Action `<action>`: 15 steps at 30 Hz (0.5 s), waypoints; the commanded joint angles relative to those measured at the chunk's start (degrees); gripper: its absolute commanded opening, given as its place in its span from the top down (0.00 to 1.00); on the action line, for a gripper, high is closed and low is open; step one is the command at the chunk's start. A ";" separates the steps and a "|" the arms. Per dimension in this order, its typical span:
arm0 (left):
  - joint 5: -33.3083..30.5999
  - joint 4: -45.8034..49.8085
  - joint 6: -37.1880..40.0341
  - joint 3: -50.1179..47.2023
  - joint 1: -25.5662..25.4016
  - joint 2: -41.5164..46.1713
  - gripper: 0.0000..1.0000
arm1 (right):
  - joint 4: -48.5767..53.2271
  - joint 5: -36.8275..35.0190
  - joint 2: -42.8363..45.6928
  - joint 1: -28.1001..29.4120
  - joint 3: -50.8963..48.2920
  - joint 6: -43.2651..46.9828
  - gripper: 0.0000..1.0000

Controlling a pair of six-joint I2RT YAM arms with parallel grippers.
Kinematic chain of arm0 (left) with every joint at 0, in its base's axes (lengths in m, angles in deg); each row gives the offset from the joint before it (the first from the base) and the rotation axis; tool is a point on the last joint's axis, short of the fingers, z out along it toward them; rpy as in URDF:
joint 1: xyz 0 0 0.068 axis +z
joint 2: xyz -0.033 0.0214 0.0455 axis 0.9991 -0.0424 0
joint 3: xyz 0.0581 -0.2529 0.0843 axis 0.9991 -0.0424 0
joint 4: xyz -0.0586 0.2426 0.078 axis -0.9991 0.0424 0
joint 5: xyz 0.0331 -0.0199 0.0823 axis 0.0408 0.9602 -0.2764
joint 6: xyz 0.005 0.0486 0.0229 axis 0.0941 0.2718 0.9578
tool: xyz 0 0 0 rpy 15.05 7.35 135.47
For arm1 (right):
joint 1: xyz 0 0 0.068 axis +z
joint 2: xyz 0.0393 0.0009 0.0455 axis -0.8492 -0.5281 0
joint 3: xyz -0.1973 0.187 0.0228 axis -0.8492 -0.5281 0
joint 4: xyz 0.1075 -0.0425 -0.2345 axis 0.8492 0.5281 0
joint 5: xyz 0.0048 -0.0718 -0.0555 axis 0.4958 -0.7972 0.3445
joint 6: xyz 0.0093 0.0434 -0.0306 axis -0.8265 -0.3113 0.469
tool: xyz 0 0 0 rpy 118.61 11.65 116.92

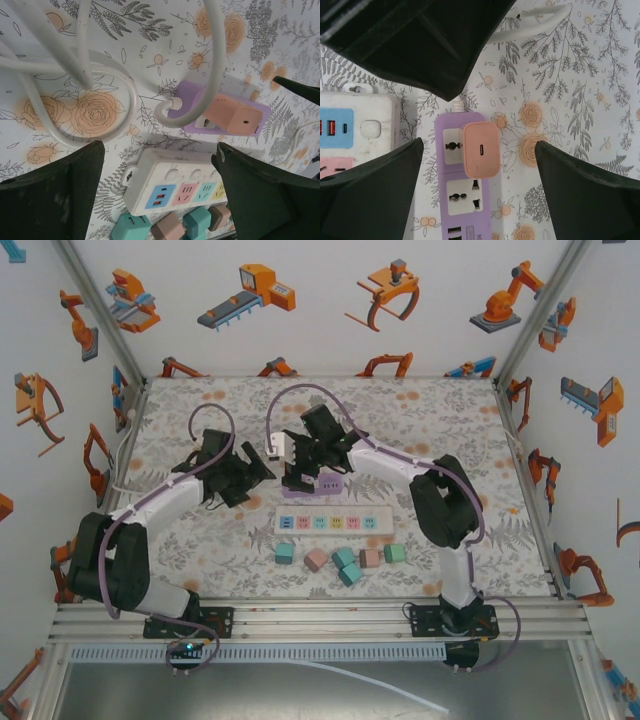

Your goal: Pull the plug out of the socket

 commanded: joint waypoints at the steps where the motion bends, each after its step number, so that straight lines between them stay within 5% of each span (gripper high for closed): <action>1: 2.77 -3.79 -1.02 -1.37 0.00 -2.16 0.20 | -1.88 2.15 -0.84 -0.23 0.88 -0.24 0.20; 15: 5.93 -9.75 -1.55 -1.80 -1.22 -9.21 0.35 | 0.49 2.09 -2.39 -0.76 0.44 0.73 0.46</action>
